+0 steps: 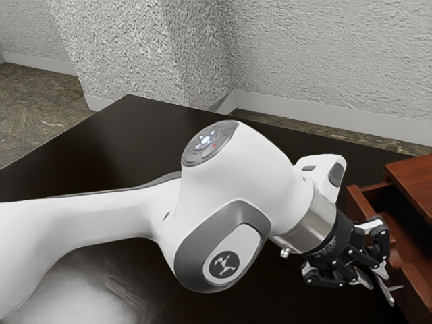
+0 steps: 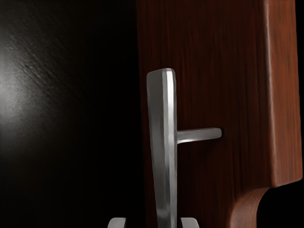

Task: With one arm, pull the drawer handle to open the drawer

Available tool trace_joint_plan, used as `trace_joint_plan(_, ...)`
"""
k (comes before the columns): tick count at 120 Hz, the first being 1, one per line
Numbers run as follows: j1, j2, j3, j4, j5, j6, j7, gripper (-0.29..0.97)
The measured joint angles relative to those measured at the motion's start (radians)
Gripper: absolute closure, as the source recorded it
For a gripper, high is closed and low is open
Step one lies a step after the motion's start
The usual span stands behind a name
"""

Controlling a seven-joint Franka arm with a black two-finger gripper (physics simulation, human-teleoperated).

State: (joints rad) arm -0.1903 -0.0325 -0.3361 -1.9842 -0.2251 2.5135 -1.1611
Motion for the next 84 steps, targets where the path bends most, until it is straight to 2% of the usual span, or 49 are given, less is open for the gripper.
trace_joint_plan(84,0.005,-0.114,0.011,-0.12,-0.024,0.016,0.001,0.63)
